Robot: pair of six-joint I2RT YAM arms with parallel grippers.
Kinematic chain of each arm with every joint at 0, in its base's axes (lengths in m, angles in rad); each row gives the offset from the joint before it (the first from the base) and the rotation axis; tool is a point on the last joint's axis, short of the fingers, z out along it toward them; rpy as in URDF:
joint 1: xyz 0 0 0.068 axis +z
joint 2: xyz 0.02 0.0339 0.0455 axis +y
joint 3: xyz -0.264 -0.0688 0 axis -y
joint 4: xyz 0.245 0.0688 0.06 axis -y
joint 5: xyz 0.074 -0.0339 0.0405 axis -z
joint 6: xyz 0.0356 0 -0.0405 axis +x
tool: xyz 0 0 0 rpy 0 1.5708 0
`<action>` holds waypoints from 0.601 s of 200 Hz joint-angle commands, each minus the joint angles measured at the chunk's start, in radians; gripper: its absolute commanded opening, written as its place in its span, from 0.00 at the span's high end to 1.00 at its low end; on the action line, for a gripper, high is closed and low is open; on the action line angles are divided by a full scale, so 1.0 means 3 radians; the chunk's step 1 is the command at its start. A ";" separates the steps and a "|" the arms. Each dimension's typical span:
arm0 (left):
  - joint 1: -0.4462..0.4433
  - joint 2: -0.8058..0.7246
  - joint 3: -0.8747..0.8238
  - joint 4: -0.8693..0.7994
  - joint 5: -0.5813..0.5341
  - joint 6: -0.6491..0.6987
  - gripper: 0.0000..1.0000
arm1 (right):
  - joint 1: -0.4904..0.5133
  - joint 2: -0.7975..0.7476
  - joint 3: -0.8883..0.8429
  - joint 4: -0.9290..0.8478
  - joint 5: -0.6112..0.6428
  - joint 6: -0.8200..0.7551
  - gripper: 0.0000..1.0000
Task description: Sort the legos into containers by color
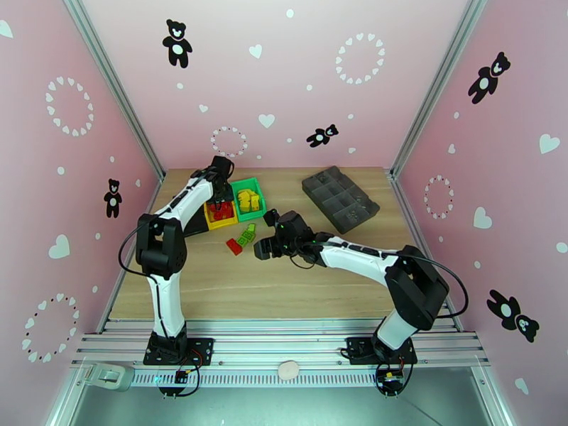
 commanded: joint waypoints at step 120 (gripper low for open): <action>-0.0414 -0.1349 -0.1818 0.0419 0.0012 -0.0325 0.22 | 0.0003 -0.0086 -0.0056 -0.0156 0.0174 -0.0125 0.24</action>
